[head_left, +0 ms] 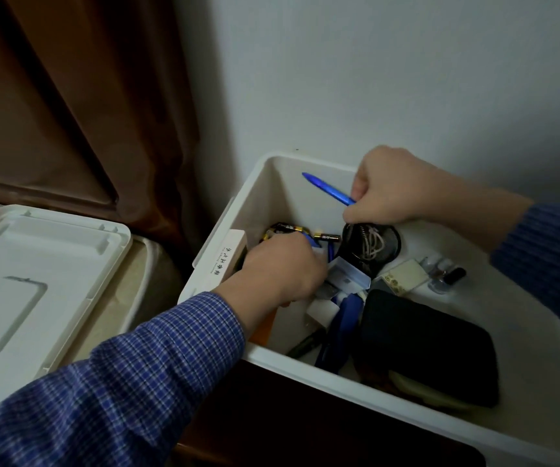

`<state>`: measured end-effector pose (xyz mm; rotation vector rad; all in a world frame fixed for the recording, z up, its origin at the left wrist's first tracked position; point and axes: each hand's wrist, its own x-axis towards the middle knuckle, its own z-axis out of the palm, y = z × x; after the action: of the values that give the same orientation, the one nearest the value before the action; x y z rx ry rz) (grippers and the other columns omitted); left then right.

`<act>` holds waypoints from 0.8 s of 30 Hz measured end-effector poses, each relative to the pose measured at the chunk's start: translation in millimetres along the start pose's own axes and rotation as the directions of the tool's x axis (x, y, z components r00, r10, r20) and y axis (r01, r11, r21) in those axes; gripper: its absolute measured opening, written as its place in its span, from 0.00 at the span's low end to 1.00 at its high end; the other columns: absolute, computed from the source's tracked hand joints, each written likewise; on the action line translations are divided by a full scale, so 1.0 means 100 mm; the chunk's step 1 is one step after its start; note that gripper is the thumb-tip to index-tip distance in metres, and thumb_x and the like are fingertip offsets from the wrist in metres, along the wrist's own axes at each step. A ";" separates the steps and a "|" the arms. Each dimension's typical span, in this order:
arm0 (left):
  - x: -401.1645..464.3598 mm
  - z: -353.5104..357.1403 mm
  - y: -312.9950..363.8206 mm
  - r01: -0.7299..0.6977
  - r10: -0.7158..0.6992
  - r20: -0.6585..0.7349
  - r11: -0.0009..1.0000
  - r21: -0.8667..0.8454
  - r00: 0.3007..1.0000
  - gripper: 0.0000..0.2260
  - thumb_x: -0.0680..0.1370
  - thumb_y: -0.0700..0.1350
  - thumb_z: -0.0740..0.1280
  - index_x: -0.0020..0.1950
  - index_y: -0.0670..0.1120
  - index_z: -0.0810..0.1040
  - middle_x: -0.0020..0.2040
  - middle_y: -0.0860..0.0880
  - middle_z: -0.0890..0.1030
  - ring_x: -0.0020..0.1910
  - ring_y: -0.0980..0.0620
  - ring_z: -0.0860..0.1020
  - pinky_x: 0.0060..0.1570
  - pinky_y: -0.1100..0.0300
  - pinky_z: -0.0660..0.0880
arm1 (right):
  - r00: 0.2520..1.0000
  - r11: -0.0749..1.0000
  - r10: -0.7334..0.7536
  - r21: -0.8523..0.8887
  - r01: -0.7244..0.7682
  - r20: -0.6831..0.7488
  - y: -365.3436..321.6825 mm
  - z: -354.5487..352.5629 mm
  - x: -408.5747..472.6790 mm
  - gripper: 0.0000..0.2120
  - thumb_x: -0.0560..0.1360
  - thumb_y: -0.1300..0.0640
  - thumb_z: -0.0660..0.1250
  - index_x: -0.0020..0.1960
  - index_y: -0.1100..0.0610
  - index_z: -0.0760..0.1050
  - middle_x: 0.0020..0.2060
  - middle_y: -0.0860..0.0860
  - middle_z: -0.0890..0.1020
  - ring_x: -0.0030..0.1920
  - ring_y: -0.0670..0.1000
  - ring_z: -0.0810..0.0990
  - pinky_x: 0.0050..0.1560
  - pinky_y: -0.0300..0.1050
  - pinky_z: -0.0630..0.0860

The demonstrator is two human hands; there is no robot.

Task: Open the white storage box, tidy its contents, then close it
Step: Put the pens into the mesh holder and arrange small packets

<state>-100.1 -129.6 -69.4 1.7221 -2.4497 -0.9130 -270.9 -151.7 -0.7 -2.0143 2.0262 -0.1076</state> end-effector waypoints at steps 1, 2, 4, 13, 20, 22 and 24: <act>0.01 -0.02 0.00 -0.013 0.013 -0.028 1.000 -0.007 1.000 0.16 0.81 0.50 0.57 0.38 0.43 0.74 0.33 0.45 0.81 0.33 0.43 0.83 0.40 0.51 0.83 | 0.999 0.981 0.028 0.189 -0.035 0.036 0.07 0.01 -0.11 0.05 0.65 0.56 0.74 0.35 0.58 0.82 0.26 0.53 0.82 0.28 0.50 0.80 0.33 0.45 0.78; 0.01 -0.04 0.02 -0.048 0.045 -0.059 0.998 -0.052 0.997 0.16 0.81 0.49 0.56 0.41 0.41 0.74 0.35 0.42 0.82 0.36 0.41 0.83 0.42 0.48 0.82 | 0.997 0.938 0.035 0.343 -0.055 0.066 0.12 0.05 -0.22 0.04 0.67 0.57 0.74 0.35 0.57 0.83 0.26 0.52 0.82 0.26 0.48 0.79 0.33 0.45 0.77; 0.03 -0.07 0.05 -0.121 0.092 -0.108 0.944 -0.308 0.990 0.20 0.82 0.52 0.56 0.46 0.37 0.75 0.33 0.39 0.83 0.33 0.42 0.82 0.39 0.49 0.79 | 0.993 0.847 0.007 0.527 -0.068 0.117 0.17 0.25 -0.39 0.03 0.70 0.60 0.72 0.37 0.57 0.83 0.27 0.53 0.83 0.27 0.47 0.78 0.32 0.45 0.77; 0.11 -0.12 0.05 -0.157 -0.094 -0.308 0.700 -0.696 0.947 0.12 0.81 0.48 0.65 0.42 0.43 0.80 0.24 0.54 0.76 0.22 0.62 0.74 0.24 0.70 0.70 | 0.993 0.786 -0.116 0.612 0.089 0.005 0.24 0.80 -0.51 0.03 0.74 0.56 0.68 0.45 0.48 0.79 0.37 0.44 0.83 0.34 0.39 0.81 0.33 0.31 0.74; 0.14 -0.10 0.04 -0.149 -0.120 -0.339 0.728 -0.669 0.933 0.13 0.81 0.51 0.63 0.41 0.48 0.79 0.24 0.55 0.75 0.23 0.62 0.73 0.24 0.71 0.68 | 0.951 0.940 -0.296 -0.202 0.274 -0.089 0.24 0.90 -0.57 0.05 0.74 0.59 0.62 0.46 0.50 0.72 0.42 0.48 0.78 0.44 0.54 0.80 0.35 0.46 0.70; 0.14 -0.10 0.03 -0.145 -0.132 -0.341 0.723 -0.675 0.931 0.13 0.81 0.52 0.63 0.41 0.48 0.79 0.23 0.56 0.75 0.23 0.62 0.74 0.24 0.72 0.68 | 0.955 0.935 -0.291 -0.227 0.274 -0.049 0.20 0.92 -0.54 0.05 0.74 0.59 0.63 0.49 0.51 0.73 0.45 0.49 0.79 0.46 0.56 0.81 0.38 0.47 0.73; 0.15 -0.11 0.03 -0.152 -0.128 -0.347 0.722 -0.675 0.929 0.14 0.82 0.52 0.63 0.42 0.46 0.80 0.24 0.55 0.75 0.23 0.61 0.73 0.24 0.70 0.70 | 0.970 0.920 -0.241 -0.310 0.242 0.041 0.13 0.99 -0.49 0.11 0.75 0.59 0.66 0.56 0.53 0.74 0.49 0.52 0.79 0.48 0.57 0.82 0.39 0.49 0.73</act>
<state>-105.1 -146.8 -64.0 1.4118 -1.5598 -1.1680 -259.8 -88.3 -91.3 -2.4515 1.8796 0.1792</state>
